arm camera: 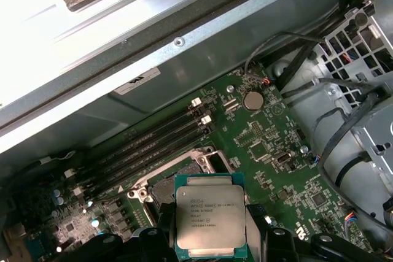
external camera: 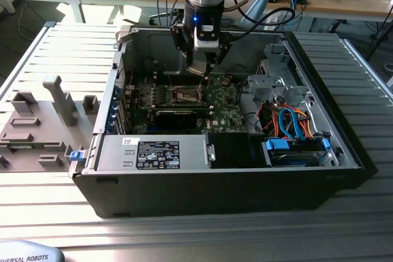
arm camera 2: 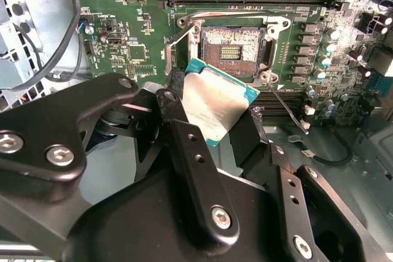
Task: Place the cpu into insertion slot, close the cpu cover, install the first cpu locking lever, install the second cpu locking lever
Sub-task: 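Place the cpu into insertion slot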
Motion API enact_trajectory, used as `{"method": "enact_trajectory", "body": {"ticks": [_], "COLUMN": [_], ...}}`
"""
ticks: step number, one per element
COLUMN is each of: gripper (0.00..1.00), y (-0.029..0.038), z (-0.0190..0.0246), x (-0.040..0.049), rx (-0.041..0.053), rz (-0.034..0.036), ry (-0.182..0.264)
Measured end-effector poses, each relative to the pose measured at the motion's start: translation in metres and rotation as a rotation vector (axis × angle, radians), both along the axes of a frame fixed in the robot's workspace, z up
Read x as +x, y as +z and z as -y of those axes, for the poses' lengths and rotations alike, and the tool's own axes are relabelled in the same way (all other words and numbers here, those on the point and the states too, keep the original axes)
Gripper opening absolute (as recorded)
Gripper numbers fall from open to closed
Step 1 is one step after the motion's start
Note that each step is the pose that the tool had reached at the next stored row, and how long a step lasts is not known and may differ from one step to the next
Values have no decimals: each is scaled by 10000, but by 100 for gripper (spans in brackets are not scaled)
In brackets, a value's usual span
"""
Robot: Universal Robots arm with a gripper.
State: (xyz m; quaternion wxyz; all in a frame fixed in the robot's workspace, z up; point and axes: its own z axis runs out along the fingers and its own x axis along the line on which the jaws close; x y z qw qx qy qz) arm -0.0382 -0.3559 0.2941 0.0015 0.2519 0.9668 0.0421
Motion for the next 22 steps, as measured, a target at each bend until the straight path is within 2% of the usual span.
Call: {"method": "enact_trajectory", "body": {"ticks": [22], "gripper": [54], "y": [-7], "z": [0], "x": [0], "rx": [0], "rz": [0], "ry": [-140]}}
